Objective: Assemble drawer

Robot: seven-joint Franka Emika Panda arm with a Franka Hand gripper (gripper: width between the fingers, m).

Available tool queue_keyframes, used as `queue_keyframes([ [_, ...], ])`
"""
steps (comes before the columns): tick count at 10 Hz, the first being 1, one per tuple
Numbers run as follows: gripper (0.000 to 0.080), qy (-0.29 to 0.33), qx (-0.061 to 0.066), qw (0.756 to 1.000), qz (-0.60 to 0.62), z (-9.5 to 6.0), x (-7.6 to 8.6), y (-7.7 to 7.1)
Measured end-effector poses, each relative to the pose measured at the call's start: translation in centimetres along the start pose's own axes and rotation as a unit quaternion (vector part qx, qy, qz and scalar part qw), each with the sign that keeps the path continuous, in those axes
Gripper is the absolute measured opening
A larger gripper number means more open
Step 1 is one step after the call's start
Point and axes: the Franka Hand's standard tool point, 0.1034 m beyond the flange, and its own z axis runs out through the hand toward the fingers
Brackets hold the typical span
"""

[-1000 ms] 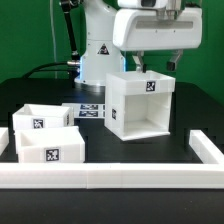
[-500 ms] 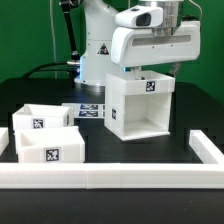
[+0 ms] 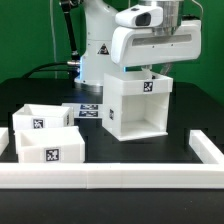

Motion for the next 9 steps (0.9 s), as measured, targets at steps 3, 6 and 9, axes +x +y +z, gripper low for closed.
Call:
queue_keyframes([
  [3, 0.0036, 0.0, 0.0, 1.0, 0.001, -0.02, 0.01, 0.1],
  [6, 0.0036, 0.0, 0.0, 1.0, 0.001, -0.02, 0.01, 0.1],
  [9, 0.0038, -0.001, 0.001, 0.999, 0.032, -0.04, 0.67, 0.5],
])
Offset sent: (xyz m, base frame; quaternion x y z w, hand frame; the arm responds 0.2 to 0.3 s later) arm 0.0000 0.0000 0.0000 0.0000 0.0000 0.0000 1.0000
